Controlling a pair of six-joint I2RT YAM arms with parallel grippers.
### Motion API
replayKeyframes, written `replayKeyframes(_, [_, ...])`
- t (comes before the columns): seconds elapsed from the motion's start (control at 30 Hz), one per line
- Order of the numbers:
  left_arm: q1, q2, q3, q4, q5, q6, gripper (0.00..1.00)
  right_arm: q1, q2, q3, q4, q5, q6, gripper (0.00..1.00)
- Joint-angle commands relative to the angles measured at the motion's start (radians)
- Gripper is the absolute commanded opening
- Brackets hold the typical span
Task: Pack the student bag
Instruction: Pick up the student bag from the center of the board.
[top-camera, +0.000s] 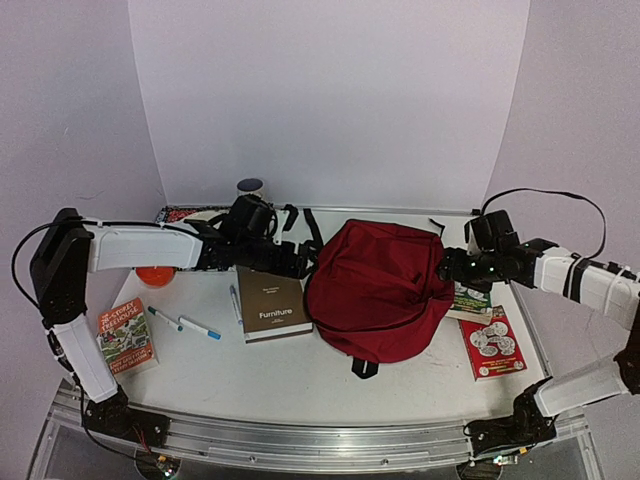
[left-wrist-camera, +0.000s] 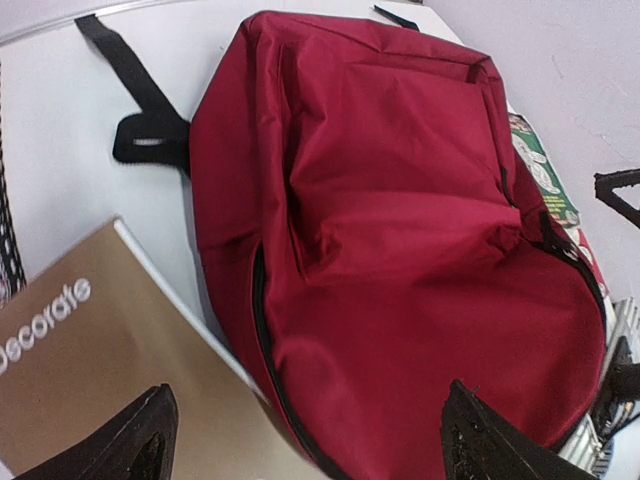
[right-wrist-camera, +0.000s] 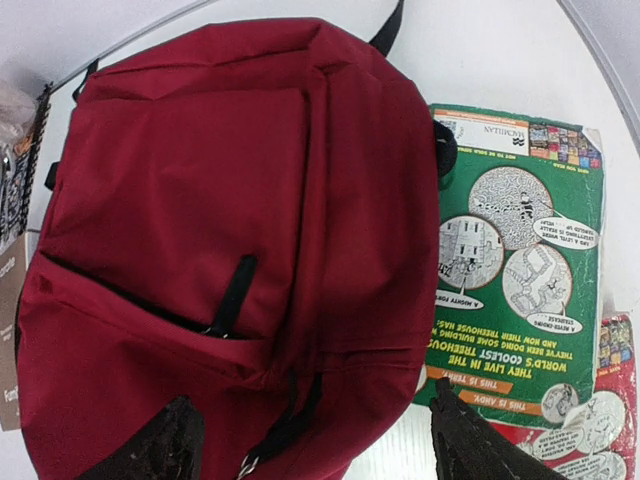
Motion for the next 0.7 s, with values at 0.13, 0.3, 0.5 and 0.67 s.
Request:
replayKeyframes(0.13, [0.005,0.179,0.176,-0.003,-0.007,0.101,0.90,-0.048,0.182,-0.014,0.178,-0.058,0.002,0.79])
replayKeyframes(0.3, [0.005,0.240,0.185,-0.007,0.026,0.116,0.87,-0.049,0.277,-0.016,0.231,-0.025,0.018,0.80])
replayKeyframes(0.5, [0.001,0.247,0.145,-0.005,0.103,0.097,0.80,-0.034,0.357,0.001,0.320,-0.217,-0.009,0.75])
replayKeyframes(0.67, [-0.005,0.213,0.057,0.003,0.129,0.081,0.77,0.010,0.366,0.027,0.336,-0.279,-0.015,0.70])
